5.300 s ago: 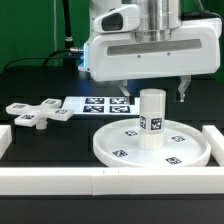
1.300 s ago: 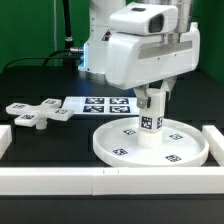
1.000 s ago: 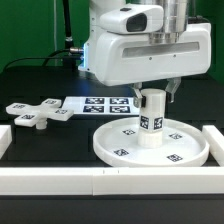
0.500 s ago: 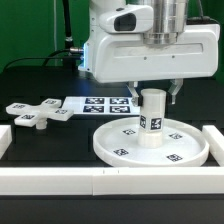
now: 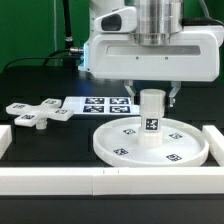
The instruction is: Assemble round table
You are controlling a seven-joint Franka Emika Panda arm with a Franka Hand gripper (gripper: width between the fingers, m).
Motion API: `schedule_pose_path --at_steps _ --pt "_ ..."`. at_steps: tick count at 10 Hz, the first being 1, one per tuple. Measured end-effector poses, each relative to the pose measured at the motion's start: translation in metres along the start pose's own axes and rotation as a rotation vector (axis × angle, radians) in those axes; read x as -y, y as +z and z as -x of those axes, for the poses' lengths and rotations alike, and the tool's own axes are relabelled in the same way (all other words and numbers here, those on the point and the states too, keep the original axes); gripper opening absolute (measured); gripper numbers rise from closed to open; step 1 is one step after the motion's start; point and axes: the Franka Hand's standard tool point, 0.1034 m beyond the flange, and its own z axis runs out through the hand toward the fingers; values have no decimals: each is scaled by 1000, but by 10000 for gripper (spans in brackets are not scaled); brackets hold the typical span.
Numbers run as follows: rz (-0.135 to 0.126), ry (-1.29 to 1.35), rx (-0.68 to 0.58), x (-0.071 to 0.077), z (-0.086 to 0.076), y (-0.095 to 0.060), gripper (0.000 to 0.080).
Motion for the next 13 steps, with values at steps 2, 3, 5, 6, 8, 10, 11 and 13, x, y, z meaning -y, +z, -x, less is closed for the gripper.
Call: schedule_pose_path --at_steps 2,3,5,6,8,10,11,13 --pt "-12 190 0 0 0 0 406" --pt "-9 269 -2 1 1 0 406" --pt "-14 399 3 1 1 0 406" --pt "-17 454 6 1 1 0 406" --pt "-26 557 13 1 1 0 406" --pt "-35 646 21 1 1 1 406" --pt "-66 783 32 -1 -1 1 406" --pt "-98 984 58 -4 -2 2 406"
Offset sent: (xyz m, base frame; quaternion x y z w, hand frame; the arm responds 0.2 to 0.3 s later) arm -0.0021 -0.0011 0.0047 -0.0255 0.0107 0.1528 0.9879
